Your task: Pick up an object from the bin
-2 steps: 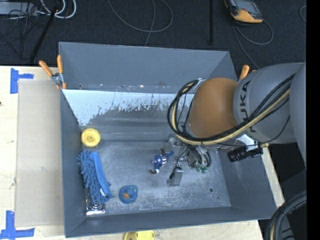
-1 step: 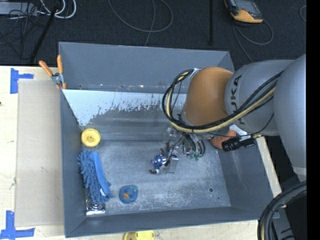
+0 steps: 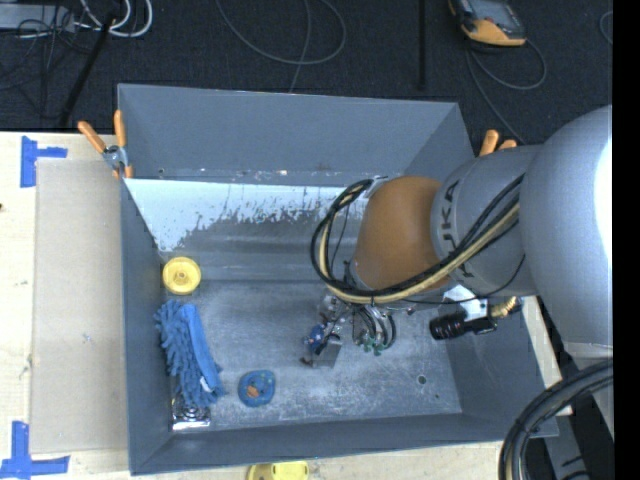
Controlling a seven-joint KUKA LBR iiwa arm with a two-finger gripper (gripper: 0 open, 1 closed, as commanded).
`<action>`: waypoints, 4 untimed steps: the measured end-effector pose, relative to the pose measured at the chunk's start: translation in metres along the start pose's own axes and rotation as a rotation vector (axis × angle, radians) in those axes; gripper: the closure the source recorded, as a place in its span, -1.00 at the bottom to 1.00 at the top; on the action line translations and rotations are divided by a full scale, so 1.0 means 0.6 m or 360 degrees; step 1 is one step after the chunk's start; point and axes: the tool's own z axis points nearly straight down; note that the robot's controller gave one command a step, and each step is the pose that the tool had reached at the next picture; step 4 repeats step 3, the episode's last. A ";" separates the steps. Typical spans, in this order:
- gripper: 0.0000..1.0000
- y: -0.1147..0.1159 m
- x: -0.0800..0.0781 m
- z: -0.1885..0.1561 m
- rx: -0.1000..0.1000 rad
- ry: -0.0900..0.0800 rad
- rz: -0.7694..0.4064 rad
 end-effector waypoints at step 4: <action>1.00 0.023 -0.027 -0.205 0.0003 0.0012 0.0047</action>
Offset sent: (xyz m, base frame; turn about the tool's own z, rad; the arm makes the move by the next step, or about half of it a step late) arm 0.0174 0.0096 0.1235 0.0333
